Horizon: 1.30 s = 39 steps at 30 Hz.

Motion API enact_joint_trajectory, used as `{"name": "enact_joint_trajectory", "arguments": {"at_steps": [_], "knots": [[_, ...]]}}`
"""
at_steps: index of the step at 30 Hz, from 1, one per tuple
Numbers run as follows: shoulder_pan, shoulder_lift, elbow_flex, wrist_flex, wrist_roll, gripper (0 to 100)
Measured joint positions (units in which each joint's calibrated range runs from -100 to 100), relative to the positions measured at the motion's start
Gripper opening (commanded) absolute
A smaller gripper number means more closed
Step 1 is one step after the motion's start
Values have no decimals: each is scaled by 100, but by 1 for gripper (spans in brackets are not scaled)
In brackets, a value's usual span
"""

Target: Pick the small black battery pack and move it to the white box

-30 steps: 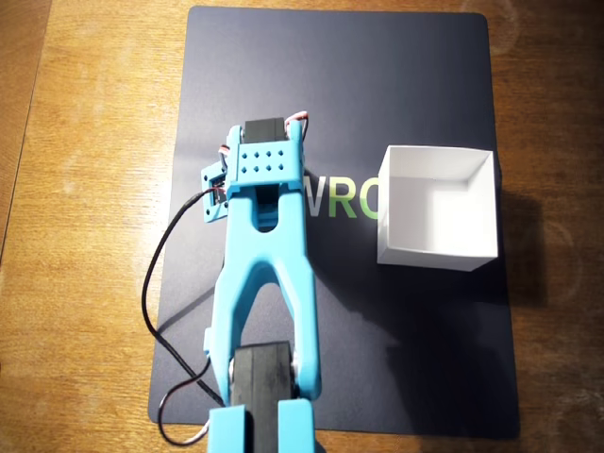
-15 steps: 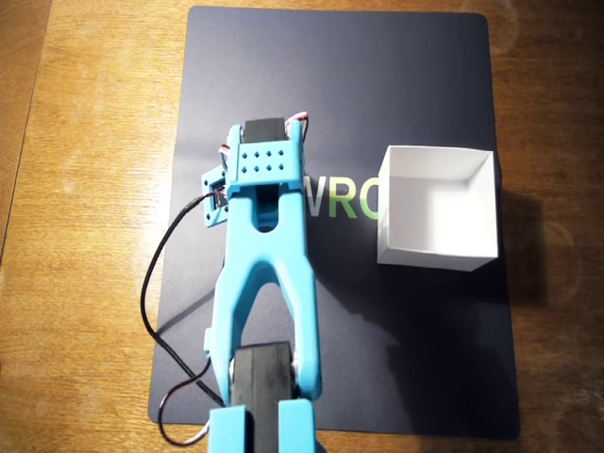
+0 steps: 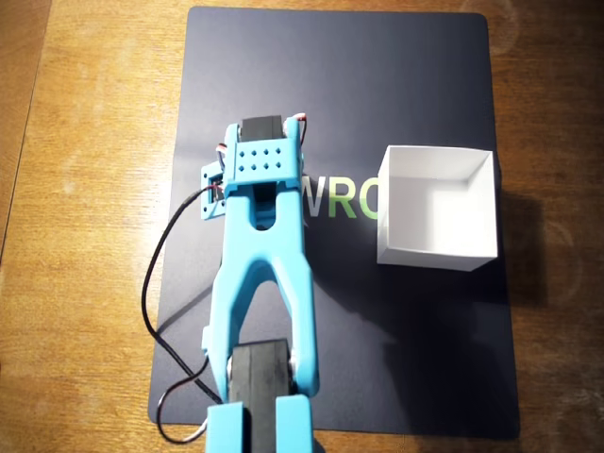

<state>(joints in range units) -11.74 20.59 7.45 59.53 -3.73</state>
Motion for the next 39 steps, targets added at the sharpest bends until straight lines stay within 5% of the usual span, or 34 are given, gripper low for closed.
{"name": "enact_joint_trajectory", "arguments": {"at_steps": [39], "knots": [[-371,-76,0,26,-189,5]]}}
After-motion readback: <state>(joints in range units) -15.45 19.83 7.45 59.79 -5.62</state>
